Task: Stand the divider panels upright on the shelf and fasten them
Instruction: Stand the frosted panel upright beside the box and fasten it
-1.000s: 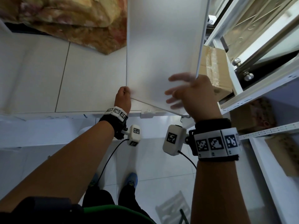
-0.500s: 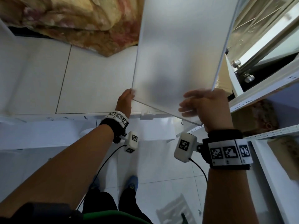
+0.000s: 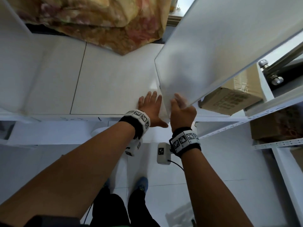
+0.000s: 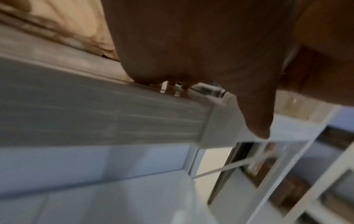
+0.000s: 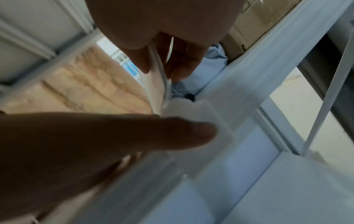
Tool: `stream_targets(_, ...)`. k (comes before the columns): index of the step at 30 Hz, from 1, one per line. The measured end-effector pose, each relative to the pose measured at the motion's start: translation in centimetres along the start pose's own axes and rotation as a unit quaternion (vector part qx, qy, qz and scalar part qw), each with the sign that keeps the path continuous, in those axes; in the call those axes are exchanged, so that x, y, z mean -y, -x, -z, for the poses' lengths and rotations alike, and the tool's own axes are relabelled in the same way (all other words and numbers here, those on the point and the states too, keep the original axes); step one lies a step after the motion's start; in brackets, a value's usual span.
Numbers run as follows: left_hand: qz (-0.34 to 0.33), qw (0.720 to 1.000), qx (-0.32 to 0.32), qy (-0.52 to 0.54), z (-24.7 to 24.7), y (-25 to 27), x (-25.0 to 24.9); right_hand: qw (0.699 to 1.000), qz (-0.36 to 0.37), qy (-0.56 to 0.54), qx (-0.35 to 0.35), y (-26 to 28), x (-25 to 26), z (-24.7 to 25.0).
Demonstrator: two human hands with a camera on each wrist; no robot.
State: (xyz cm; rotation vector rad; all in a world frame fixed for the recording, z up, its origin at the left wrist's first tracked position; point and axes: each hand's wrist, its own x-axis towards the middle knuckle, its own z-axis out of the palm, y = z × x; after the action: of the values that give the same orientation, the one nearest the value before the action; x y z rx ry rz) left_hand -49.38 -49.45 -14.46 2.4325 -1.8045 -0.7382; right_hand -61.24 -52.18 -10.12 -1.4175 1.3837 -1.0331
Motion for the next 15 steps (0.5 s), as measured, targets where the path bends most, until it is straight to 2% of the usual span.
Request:
stream_targets(3, -0.039, 0.996, -0.078, -0.034, 0.1, -0.2, 1.2, 0.997, 0.04, 0.067, 0.011, -0.5, -1.2, -0.1)
stream_targets(6, -0.054, 0.989, -0.119, -0.064, -0.4, 0.1, 1.6, 0.992, 0.072, 0.101, 0.004, -0.8, -1.4, -0.7)
stream_targets(9, -0.05, 0.988, -0.13, -0.073, -0.9, -0.1, 1.3, 0.992, 0.066, 0.101, -0.018, -1.1, -1.5, -1.0)
stream_targets(11, -0.046, 0.989, -0.115, -0.077, -1.1, -0.2, 1.3, 0.993, 0.067, 0.097, -0.029, -1.1, -1.9, -1.1)
stream_targets(15, -0.047, 0.99, -0.102, -0.081, -1.4, 0.0, 1.3, 0.987, 0.103, 0.115, -0.045, -0.8, -2.2, -1.5)
